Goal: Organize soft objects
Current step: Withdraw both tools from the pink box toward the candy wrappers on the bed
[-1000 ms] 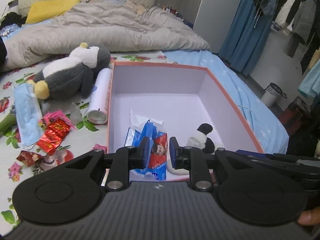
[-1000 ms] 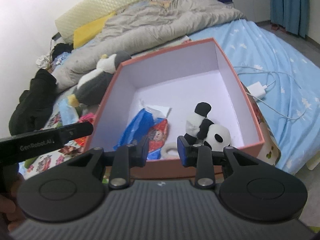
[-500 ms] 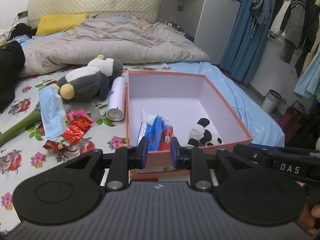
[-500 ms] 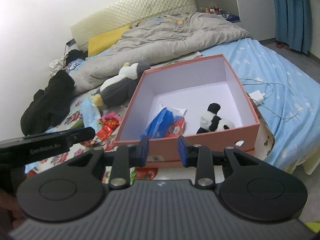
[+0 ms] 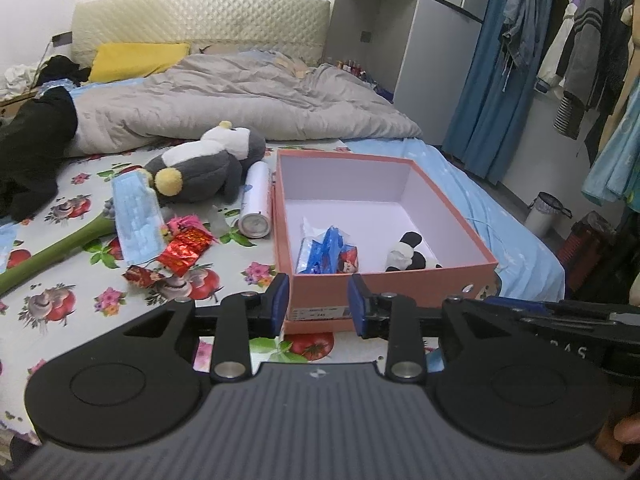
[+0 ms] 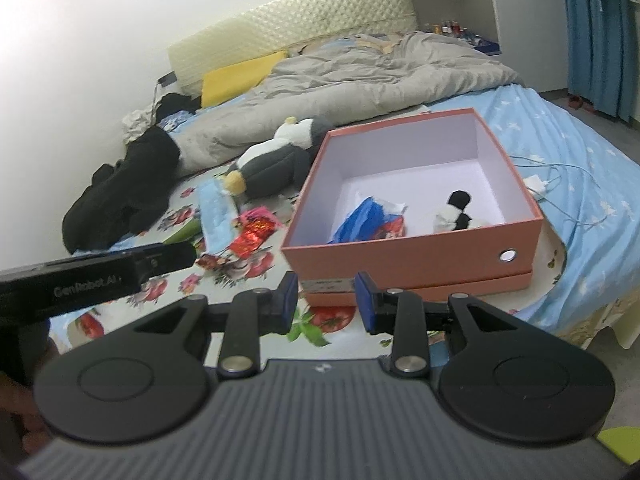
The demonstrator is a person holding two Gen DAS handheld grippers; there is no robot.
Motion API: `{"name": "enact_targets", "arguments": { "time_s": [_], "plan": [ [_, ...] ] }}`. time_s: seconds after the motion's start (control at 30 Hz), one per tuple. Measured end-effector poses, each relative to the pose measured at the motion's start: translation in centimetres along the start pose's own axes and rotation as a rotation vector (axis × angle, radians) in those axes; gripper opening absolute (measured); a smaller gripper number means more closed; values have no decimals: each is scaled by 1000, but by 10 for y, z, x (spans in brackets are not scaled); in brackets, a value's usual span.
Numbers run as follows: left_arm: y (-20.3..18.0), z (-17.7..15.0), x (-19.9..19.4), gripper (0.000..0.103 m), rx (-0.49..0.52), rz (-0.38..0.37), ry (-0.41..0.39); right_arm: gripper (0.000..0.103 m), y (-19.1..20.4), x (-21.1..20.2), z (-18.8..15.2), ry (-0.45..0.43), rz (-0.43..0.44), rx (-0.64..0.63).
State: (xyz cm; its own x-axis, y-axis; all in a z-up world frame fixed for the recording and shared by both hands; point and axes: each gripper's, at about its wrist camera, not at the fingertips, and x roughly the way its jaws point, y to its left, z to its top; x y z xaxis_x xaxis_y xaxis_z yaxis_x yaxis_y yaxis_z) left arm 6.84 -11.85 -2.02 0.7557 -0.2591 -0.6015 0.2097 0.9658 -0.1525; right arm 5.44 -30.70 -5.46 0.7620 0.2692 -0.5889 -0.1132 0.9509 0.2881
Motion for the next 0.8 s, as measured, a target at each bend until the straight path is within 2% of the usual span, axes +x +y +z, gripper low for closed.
{"name": "enact_targets", "arguments": {
  "time_s": [0.33, 0.57, 0.8],
  "plan": [
    [28, -20, -40, 39, -55, 65, -28, 36, 31, -6, -17, 16, 79, -65],
    [44, -41, -67, 45, -93, 108, -45, 36, 61, -8, -33, 48, 147, -137],
    [66, -58, -84, 46, -128, 153, -38, 36, 87, -4, -42, 73, 192, -193]
  ]
}}
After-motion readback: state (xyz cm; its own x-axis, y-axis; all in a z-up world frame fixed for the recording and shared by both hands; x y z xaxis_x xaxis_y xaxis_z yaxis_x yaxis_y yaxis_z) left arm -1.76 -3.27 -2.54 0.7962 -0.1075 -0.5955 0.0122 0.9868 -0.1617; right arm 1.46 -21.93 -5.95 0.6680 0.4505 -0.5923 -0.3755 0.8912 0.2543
